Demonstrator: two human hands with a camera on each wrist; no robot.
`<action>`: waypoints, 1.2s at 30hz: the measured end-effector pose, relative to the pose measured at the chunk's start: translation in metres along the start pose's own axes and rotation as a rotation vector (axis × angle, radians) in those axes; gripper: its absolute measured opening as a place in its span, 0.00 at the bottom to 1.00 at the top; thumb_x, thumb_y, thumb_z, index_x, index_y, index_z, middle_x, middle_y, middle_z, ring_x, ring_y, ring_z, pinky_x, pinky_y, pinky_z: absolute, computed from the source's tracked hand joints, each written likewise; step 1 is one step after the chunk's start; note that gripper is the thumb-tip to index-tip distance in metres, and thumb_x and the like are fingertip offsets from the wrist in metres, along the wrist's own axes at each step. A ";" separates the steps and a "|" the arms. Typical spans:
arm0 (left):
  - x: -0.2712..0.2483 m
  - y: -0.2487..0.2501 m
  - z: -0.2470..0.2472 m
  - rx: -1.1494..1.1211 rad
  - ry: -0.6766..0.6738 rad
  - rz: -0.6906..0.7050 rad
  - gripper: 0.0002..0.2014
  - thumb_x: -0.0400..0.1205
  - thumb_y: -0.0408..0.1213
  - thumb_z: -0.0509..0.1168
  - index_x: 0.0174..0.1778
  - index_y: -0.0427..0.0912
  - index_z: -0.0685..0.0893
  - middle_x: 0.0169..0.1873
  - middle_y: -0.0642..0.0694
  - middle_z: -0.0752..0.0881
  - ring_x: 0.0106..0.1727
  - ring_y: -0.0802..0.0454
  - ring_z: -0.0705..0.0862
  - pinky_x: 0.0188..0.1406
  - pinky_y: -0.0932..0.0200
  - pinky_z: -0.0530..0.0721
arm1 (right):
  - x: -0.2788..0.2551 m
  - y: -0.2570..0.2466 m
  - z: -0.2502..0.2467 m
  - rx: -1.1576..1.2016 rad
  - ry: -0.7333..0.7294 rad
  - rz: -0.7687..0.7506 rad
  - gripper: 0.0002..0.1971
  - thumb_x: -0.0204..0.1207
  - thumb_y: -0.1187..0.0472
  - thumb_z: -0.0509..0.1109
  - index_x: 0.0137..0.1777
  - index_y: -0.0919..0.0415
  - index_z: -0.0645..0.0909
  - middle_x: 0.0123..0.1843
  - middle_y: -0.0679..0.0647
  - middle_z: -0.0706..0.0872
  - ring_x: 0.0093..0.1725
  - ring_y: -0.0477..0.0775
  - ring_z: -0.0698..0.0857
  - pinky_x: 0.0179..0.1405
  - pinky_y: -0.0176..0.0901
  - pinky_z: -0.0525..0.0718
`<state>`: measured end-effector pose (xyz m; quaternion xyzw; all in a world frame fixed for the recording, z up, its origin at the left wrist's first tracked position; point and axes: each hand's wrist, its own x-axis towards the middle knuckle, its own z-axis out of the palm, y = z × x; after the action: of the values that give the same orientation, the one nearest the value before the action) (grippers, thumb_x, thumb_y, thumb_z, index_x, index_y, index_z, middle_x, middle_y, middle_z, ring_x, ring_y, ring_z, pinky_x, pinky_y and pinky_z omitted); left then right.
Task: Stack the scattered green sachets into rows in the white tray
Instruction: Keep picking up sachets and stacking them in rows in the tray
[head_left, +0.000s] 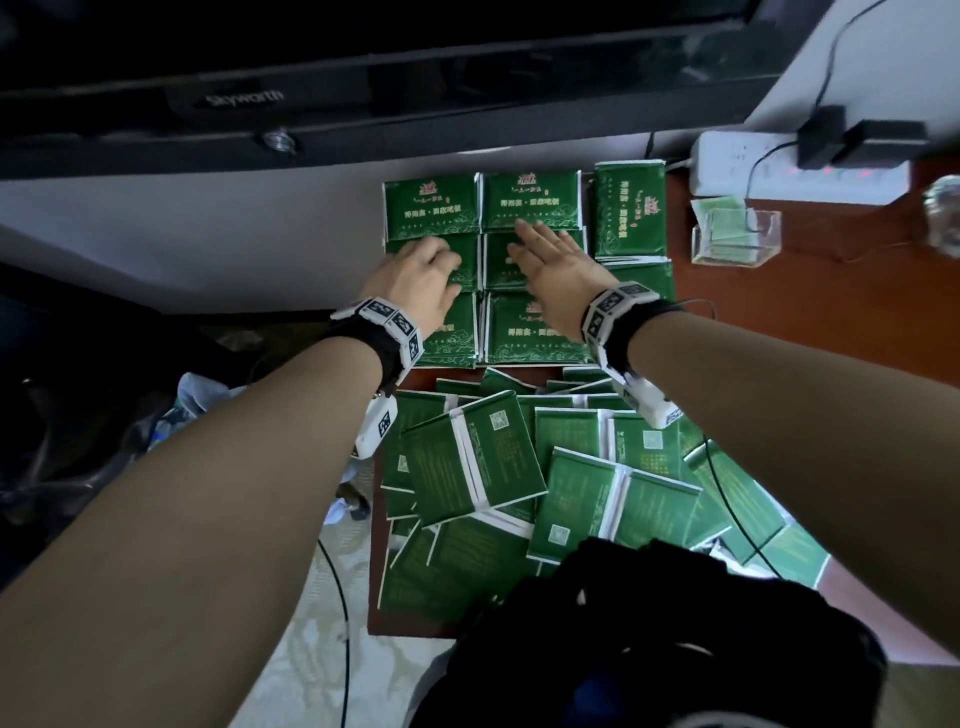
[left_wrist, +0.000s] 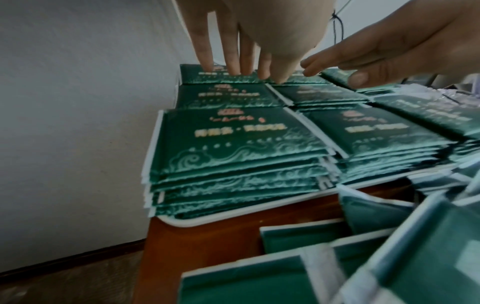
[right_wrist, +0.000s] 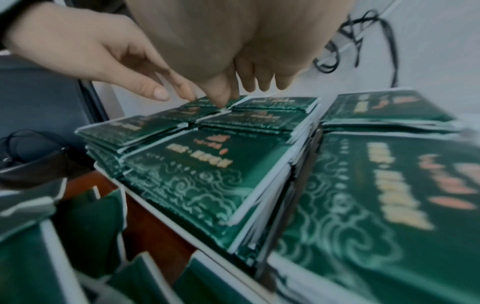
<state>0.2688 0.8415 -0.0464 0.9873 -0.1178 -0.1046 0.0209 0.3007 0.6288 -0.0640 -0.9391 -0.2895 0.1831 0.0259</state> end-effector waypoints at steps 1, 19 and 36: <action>-0.002 0.009 -0.005 -0.006 0.012 0.010 0.17 0.87 0.42 0.61 0.69 0.41 0.80 0.67 0.45 0.79 0.67 0.43 0.78 0.63 0.44 0.81 | -0.009 0.002 -0.007 0.042 0.012 0.029 0.38 0.79 0.70 0.65 0.87 0.61 0.52 0.89 0.59 0.46 0.87 0.60 0.47 0.86 0.55 0.48; -0.071 0.190 -0.012 0.050 -0.176 0.452 0.12 0.85 0.36 0.60 0.59 0.53 0.83 0.60 0.53 0.86 0.56 0.44 0.85 0.52 0.50 0.87 | -0.291 0.031 0.029 0.355 0.093 0.883 0.19 0.76 0.70 0.61 0.62 0.56 0.86 0.59 0.62 0.88 0.57 0.65 0.86 0.54 0.51 0.88; -0.117 0.166 0.009 0.096 -0.215 0.398 0.10 0.84 0.38 0.64 0.61 0.50 0.83 0.62 0.47 0.83 0.55 0.43 0.84 0.50 0.51 0.84 | -0.302 -0.054 0.087 0.442 0.016 0.938 0.13 0.83 0.58 0.65 0.62 0.62 0.83 0.55 0.60 0.88 0.48 0.60 0.87 0.41 0.46 0.86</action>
<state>0.1177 0.7081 -0.0207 0.9276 -0.3168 -0.1970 -0.0183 0.0095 0.5012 -0.0374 -0.9414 0.2086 0.2246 0.1410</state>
